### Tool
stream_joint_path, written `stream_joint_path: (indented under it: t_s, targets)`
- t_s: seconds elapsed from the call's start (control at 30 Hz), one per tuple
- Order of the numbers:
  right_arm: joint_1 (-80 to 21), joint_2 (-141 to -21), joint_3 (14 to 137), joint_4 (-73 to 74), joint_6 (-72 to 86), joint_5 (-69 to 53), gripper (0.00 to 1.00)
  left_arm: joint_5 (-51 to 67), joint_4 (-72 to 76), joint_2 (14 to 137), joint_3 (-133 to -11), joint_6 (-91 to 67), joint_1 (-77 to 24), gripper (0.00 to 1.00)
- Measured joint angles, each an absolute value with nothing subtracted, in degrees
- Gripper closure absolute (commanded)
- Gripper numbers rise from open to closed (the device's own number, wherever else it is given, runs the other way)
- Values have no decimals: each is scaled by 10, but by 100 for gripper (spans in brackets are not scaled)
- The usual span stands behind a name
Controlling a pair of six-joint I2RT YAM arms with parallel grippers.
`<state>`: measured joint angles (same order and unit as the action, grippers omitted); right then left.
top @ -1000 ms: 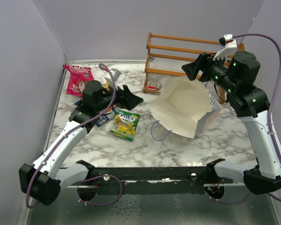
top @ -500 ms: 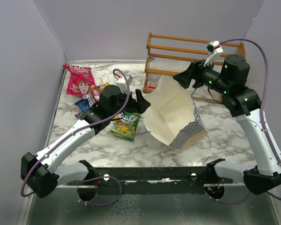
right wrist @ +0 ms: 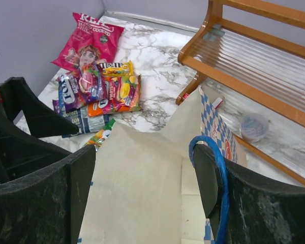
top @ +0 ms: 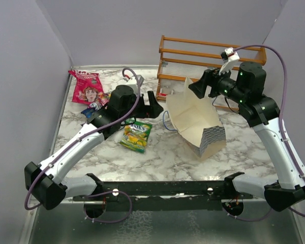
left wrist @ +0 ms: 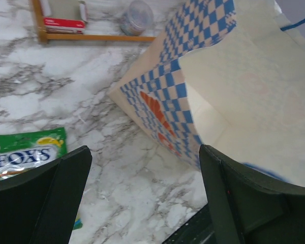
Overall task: Take the snacks out of the paper bag
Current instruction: Adjust the paper bag at the center of the board.
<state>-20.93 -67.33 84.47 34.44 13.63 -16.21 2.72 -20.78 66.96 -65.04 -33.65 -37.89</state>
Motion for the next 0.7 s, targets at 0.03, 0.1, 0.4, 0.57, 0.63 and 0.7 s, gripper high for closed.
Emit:
stream_joint_path:
  t_s: [0.03, 0.1, 0.4, 0.57, 0.63, 0.7]
  targets:
    - [-209, -673, 845, 344, 133, -161, 18, 45, -197, 681, -653, -346, -379, 12]
    - [-209, -673, 845, 345, 123, -159, 15, 74, -183, 704, -660, -363, -379, 13]
    - [-209, -699, 933, 433, 36, -121, 12, 87, -163, 738, -708, -376, -379, 16]
    - [-209, -742, 1003, 503, 29, -90, 12, 88, -152, 731, -713, -372, -379, 22]
    - [-209, -757, 1013, 523, 29, -84, 12, 95, -147, 731, -713, -371, -379, 23]
    - [-209, -768, 1014, 542, 29, -84, 12, 105, -146, 731, -713, -371, -379, 18]
